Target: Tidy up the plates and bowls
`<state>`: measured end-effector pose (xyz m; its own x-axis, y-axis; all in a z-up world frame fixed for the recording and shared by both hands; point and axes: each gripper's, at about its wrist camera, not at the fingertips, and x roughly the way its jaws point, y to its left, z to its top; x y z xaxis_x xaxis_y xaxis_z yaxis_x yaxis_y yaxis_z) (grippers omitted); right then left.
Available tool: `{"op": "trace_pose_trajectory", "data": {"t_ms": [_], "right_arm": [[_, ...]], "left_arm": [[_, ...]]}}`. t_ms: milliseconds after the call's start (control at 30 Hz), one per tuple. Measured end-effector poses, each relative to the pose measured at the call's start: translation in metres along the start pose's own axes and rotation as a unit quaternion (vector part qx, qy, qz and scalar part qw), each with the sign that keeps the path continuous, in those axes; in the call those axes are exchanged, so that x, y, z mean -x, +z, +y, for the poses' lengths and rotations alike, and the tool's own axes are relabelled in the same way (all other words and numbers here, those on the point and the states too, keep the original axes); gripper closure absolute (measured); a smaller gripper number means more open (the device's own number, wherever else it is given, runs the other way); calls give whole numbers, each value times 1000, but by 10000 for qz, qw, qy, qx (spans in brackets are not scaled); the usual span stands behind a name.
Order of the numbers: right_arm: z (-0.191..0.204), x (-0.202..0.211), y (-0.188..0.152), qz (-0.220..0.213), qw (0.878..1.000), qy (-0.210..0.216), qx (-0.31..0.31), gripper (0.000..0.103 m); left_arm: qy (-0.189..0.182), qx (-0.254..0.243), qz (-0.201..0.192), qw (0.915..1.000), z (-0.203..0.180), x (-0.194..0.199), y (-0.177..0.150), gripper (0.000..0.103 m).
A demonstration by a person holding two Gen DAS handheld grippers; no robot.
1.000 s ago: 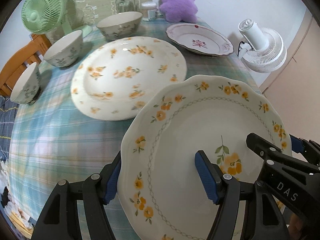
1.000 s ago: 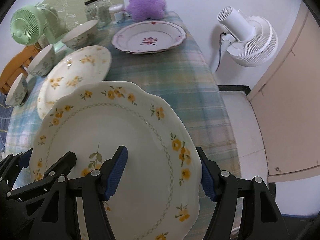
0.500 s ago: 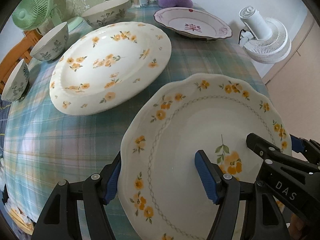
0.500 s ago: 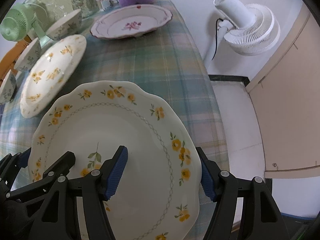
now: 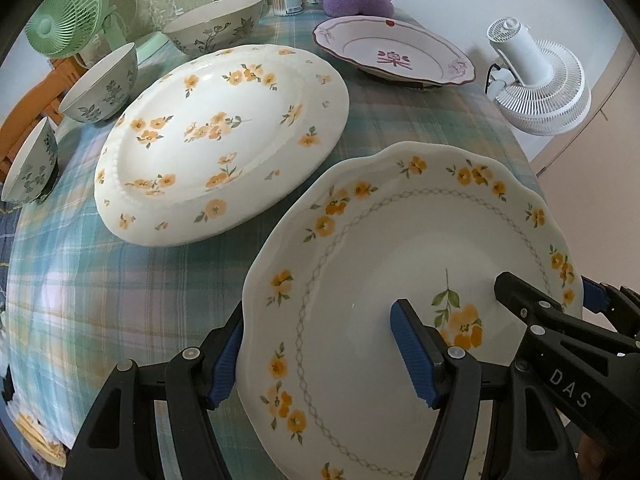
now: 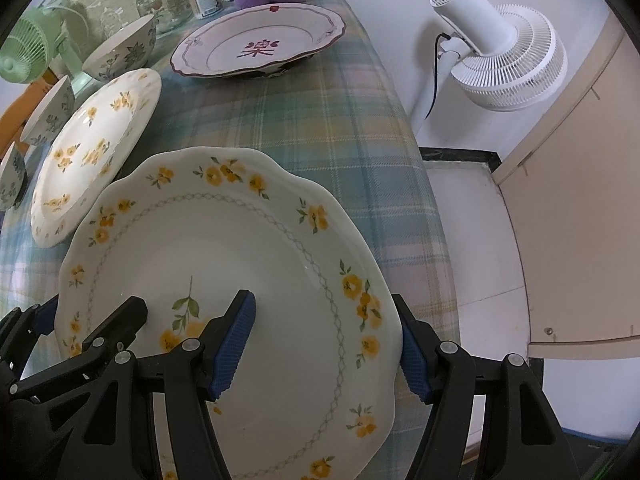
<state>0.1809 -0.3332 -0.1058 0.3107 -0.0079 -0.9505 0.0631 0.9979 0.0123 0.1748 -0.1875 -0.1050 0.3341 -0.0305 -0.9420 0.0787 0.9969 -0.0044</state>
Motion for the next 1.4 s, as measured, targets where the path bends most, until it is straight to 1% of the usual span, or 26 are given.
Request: {"op": "trace_pose_trajectory", "data": {"t_ms": [100, 200, 267, 300, 333, 400, 433, 500, 533, 633, 767, 933, 1000, 1100, 1233, 1400], "right_arm": [[1, 2, -3, 12, 10000, -19, 28, 33], [0, 3, -7, 25, 10000, -17, 37, 32], [1, 6, -8, 10, 9999, -156, 28, 31], [2, 9, -9, -41, 9997, -250, 40, 31], [4, 15, -9, -147, 9994, -299, 51, 31], [8, 28, -10, -420, 9988, -242, 49, 21], [10, 33, -10, -516, 9984, -233, 60, 15], [16, 51, -9, -815, 9965, -149, 86, 14], [19, 57, -8, -861, 9961, -116, 119, 11], [31, 71, -4, -922, 9956, 16, 195, 11], [55, 92, -3, -1129, 9934, 138, 171, 11], [89, 109, -2, -1268, 9916, 256, 91, 11], [98, 113, 0, -1292, 9912, 292, 6, 11], [109, 116, 9, -1342, 9899, 379, -237, 11], [122, 115, 29, -1450, 9880, 304, -429, 11], [134, 105, 58, -1361, 9898, 101, -419, 11]], "left_arm": [[28, -23, 10, 10000, -1, 2, -5, 33], [-23, -79, 33, 10000, -1, 4, -9, 32], [15, -148, 46, 9999, -2, 6, -11, 31], [21, -172, -25, 9998, -2, 10, -13, 29], [6, -208, -106, 9997, -2, 15, -14, 25], [-15, -289, -306, 9991, -1, 26, -14, 24], [-33, -314, -371, 9988, -1, 30, -14, 21], [-119, -329, -465, 9983, 4, 42, -11, 16], [-170, -320, -544, 9979, 8, 49, -10, 14], [-228, -335, -695, 9968, 20, 66, -6, 9], [-321, -302, -775, 9960, 43, 83, -5, 8], [-199, -320, -982, 9944, 72, 97, 0, 8], [-183, -301, -1034, 9940, 84, 100, 7, 8], [12, -201, -1024, 9945, 101, 102, 25, 8], [123, -144, -1115, 9936, 116, 100, 42, 8], [155, 35, -1056, 9943, 131, 82, 67, 9]]}}
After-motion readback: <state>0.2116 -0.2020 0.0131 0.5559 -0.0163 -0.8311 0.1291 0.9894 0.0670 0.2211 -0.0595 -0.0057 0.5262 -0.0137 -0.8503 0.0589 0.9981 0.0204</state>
